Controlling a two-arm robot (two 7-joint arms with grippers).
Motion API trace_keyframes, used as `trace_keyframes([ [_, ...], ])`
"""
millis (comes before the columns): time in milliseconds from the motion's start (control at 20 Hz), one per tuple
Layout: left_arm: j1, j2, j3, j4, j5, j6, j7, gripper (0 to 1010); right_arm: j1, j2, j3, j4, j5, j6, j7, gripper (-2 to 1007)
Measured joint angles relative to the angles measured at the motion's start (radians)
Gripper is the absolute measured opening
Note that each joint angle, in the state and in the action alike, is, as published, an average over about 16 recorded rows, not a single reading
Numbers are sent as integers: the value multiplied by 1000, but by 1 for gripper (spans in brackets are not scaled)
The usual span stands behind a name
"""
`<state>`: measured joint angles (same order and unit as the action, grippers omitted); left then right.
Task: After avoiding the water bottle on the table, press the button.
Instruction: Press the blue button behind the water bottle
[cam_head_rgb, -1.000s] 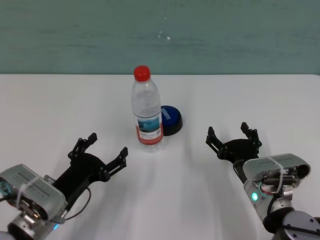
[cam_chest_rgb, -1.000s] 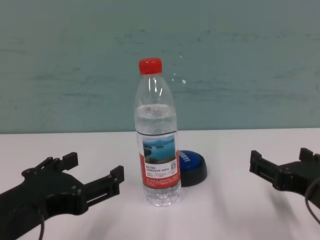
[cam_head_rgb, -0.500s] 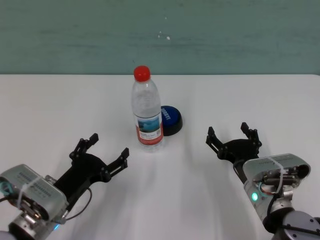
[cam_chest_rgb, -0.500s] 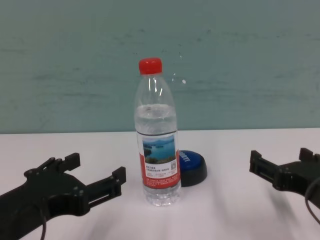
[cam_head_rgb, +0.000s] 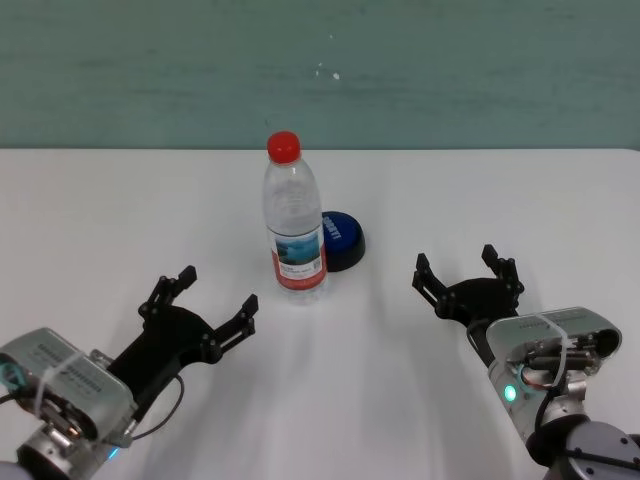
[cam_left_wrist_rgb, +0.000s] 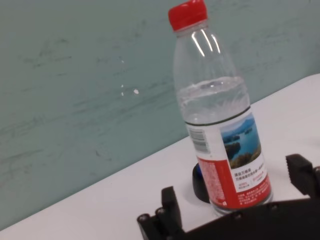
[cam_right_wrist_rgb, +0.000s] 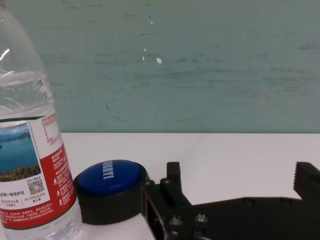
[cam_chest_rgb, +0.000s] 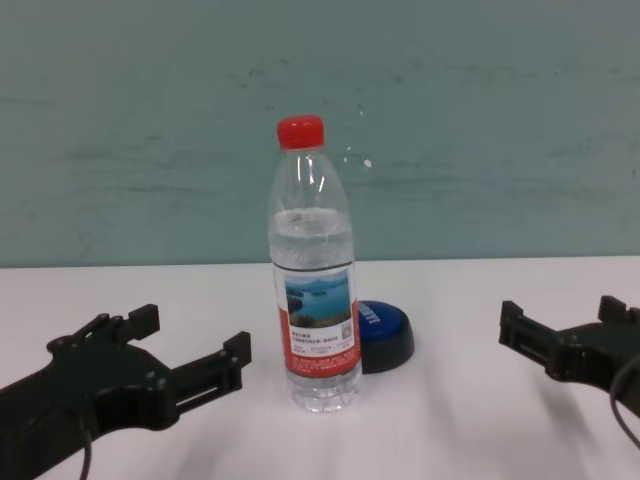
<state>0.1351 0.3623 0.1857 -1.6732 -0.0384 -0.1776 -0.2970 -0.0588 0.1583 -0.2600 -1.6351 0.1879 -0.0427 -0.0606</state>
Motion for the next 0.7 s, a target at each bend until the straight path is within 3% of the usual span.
trace_keyframes([
  [400,31,16,-18,-31,-10,-7,-3,1000,0,0,0,0,0,0,0,1004],
  [700,89,46,-61,-80,-28,-22,-6,1000,0,0,0,0,0,0,0,1004],
])
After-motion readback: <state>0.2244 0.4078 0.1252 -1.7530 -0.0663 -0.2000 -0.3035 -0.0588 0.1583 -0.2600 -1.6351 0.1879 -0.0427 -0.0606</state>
